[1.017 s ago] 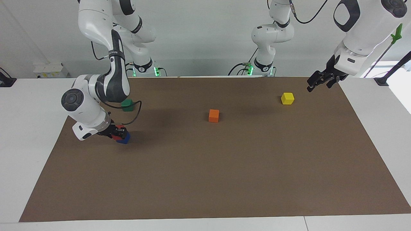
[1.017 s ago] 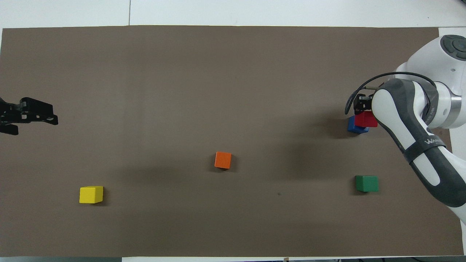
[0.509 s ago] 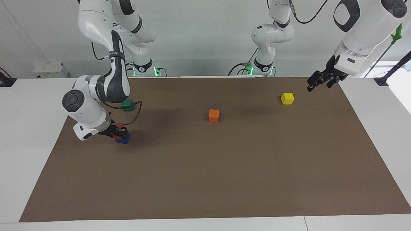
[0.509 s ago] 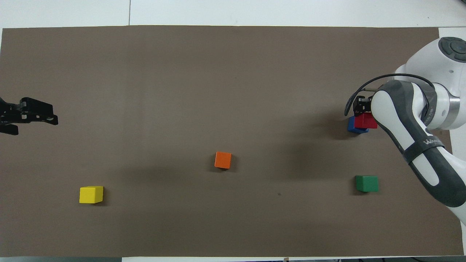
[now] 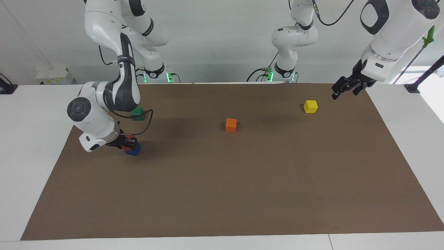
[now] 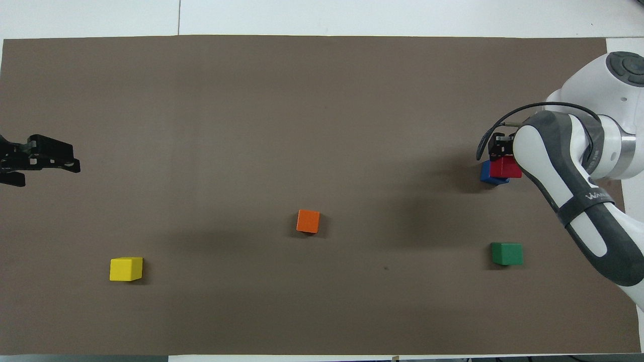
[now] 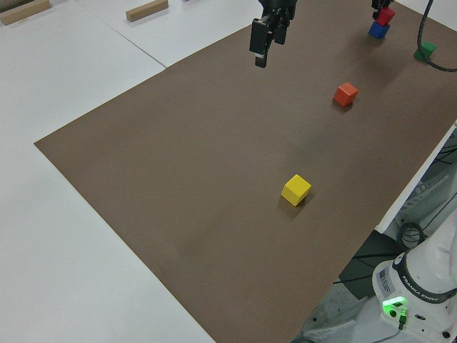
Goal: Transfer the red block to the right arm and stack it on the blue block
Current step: 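Lower the red cube onto the blue cube and open the right gripper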
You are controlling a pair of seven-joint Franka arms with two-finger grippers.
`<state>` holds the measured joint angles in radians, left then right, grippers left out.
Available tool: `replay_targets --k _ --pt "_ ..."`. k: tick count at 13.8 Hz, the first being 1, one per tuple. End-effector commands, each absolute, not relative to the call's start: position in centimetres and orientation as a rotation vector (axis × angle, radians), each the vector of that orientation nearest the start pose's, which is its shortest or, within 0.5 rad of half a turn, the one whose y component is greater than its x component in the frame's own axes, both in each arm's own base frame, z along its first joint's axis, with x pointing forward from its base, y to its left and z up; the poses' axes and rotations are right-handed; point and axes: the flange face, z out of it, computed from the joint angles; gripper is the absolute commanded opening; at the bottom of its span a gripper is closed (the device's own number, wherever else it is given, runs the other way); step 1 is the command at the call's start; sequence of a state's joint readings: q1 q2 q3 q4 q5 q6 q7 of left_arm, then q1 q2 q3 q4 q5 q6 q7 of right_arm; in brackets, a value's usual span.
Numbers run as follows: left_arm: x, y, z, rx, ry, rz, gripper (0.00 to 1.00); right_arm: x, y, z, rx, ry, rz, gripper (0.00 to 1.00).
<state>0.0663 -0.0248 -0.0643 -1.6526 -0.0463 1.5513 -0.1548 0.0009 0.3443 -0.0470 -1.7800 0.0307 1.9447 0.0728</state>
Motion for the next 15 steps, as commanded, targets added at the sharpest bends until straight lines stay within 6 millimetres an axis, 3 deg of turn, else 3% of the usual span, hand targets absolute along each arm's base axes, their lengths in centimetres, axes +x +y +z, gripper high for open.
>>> replay_targets --k 1,2,4,10,11,13,15 --pt "53.47 -0.29 59.9 -3.18 -0.25 0.116 1.0 61.76 -3.34 34.93 -3.115 0.254 0.259 0.41" --pt "53.47 -0.29 59.9 -3.18 -0.25 0.116 1.0 61.82 -3.34 34.96 -3.116 0.254 0.252 0.52" --pt "53.47 -0.29 59.9 -3.18 -0.25 0.116 1.0 61.85 -3.35 34.94 -3.116 0.254 0.245 0.59" --pt "53.47 -0.29 59.9 -3.18 -0.25 0.116 1.0 61.87 -3.25 34.95 -3.115 0.292 0.243 0.67" --pt "53.47 -0.29 59.9 -3.18 -0.25 0.116 1.0 61.87 -3.25 34.95 -3.115 0.292 0.243 0.72" --pt "53.47 -0.29 59.9 -3.18 -0.25 0.116 1.0 61.91 -3.26 35.01 -3.115 0.292 0.24 0.93" --pt "53.47 -0.29 59.9 -3.18 -0.25 0.116 1.0 61.93 -3.26 35.07 -3.115 0.292 0.24 0.99"
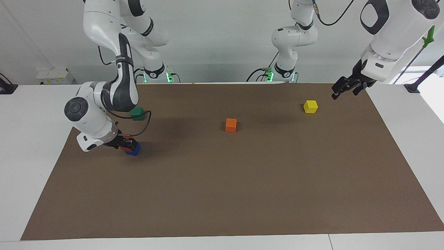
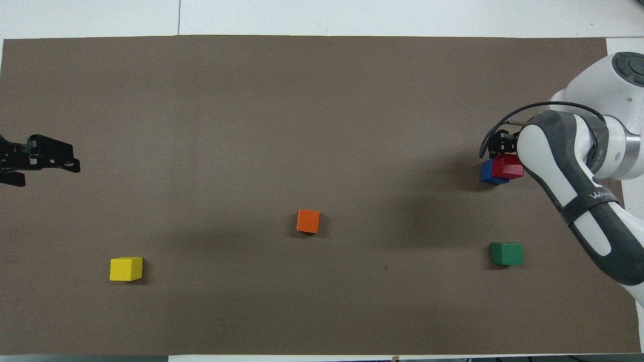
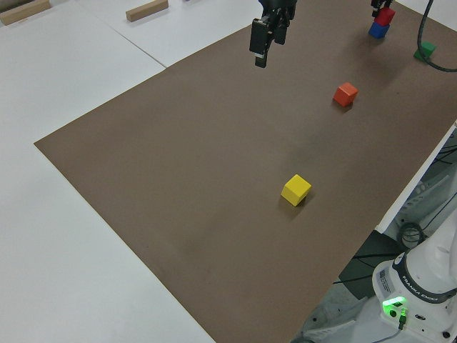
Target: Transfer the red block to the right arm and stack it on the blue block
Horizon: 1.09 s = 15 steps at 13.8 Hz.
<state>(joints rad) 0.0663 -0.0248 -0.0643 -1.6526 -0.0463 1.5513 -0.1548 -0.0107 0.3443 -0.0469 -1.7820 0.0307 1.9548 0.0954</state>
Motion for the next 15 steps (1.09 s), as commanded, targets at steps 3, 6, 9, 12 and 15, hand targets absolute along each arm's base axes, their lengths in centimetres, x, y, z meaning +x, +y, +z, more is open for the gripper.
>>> replay_targets --k 3,6,9,12,15 --pt "53.5 -0.3 59.9 -3.18 -0.25 0.116 1.0 62.1 -3.3 35.3 -3.116 0.29 0.231 1.0" --pt "53.5 -0.3 59.9 -3.18 -0.25 0.116 1.0 62.2 -3.3 35.8 -3.118 0.289 0.216 1.0" --pt "53.5 -0.3 59.9 -3.18 -0.25 0.116 1.0 62.7 -3.4 38.7 -3.121 0.282 0.18 1.0" --pt "53.5 -0.3 59.9 -3.18 -0.25 0.116 1.0 62.6 -3.5 44.1 -3.137 0.198 0.101 1.0" --pt "53.5 -0.3 59.9 -3.18 -0.25 0.116 1.0 61.6 -3.8 50.6 -3.146 0.077 -0.048 1.0"
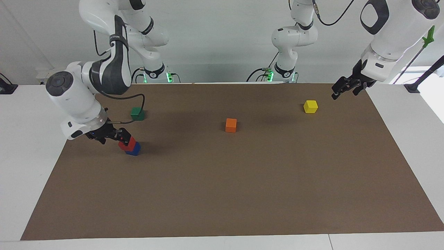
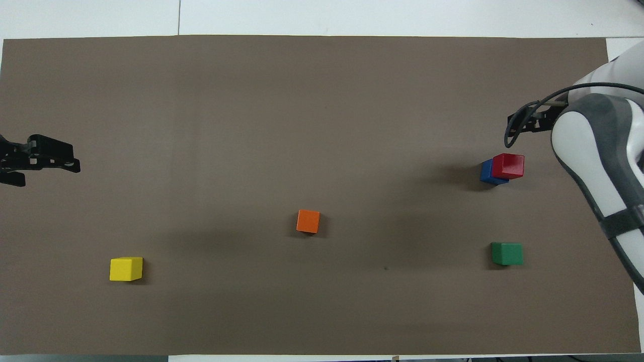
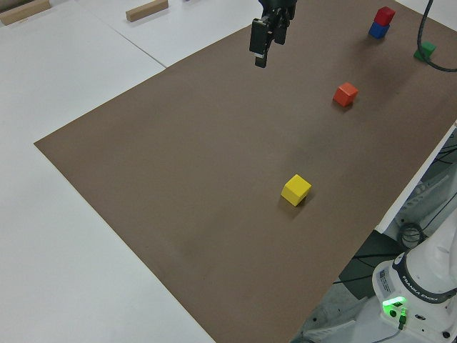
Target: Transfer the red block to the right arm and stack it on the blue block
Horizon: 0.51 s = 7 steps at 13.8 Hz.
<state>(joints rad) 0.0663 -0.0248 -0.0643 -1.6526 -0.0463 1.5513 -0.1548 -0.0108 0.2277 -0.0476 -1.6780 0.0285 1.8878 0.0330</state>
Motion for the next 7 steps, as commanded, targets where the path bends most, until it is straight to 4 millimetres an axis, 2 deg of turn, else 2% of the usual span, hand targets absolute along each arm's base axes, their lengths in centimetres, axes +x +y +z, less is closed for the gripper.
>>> replay_targets --k 1,3,5,7 --pt "53.5 -0.3 59.9 -3.18 -0.25 0.116 1.0 61.0 -3.9 52.8 -3.147 0.034 -0.101 1.0" --pt "53.5 -0.3 59.9 -3.18 -0.25 0.116 1.0 59.8 -3.6 56.0 -3.144 -0.007 -0.092 1.0" --pt "53.5 -0.3 59.9 -3.18 -0.25 0.116 1.0 58.9 -3.5 59.1 -3.145 -0.008 -0.01 1.0" --pt "53.5 -0.3 59.9 -3.18 -0.25 0.116 1.0 58.0 -3.5 60.9 -3.139 -0.007 0.05 1.0"
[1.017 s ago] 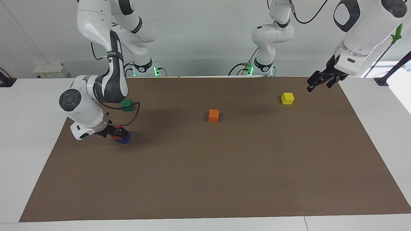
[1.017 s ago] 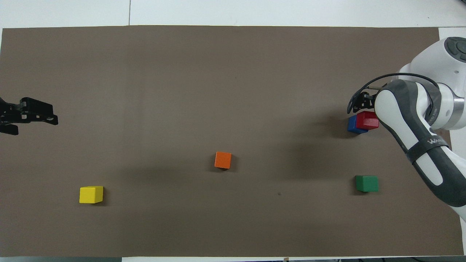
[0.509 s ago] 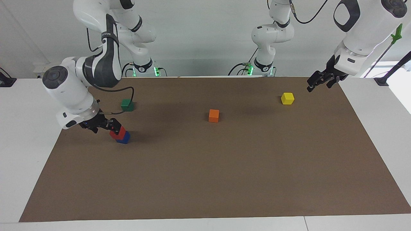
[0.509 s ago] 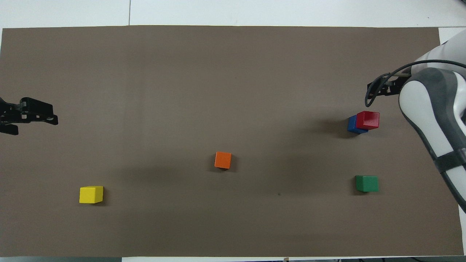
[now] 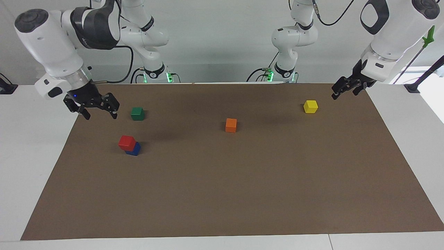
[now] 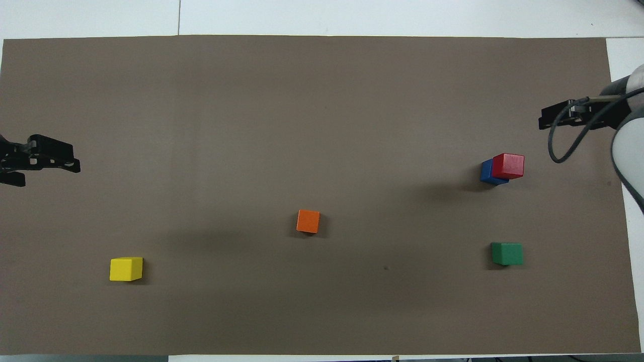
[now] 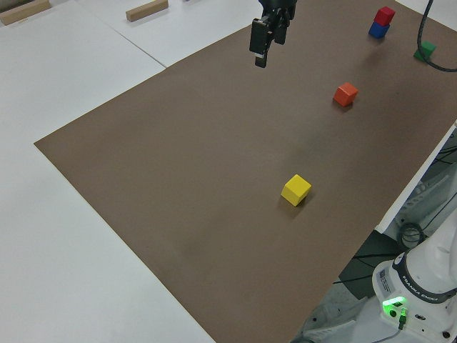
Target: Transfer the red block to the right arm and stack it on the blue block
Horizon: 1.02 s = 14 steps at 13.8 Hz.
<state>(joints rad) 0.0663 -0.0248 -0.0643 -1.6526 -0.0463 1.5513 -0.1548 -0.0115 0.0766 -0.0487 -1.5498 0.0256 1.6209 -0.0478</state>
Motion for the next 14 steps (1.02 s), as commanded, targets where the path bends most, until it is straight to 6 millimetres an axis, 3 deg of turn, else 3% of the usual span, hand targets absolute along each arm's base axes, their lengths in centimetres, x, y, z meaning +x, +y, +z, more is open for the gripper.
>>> replay_targets --k 1,9,12,14 --pt "53.5 -0.3 59.9 -3.18 -0.25 0.116 1.0 57.8 -3.8 61.0 -3.141 0.0 0.058 1.0" --pt "53.5 -0.3 59.9 -3.18 -0.25 0.116 1.0 54.9 -3.3 64.4 -3.139 -0.019 0.021 1.0" --pt "53.5 -0.3 59.9 -3.18 -0.25 0.116 1.0 52.6 -3.9 64.4 -3.136 -0.024 0.052 1.0" --pt "53.5 -0.3 59.9 -3.18 -0.25 0.116 1.0 52.3 -3.5 64.4 -3.137 -0.051 0.053 1.0"
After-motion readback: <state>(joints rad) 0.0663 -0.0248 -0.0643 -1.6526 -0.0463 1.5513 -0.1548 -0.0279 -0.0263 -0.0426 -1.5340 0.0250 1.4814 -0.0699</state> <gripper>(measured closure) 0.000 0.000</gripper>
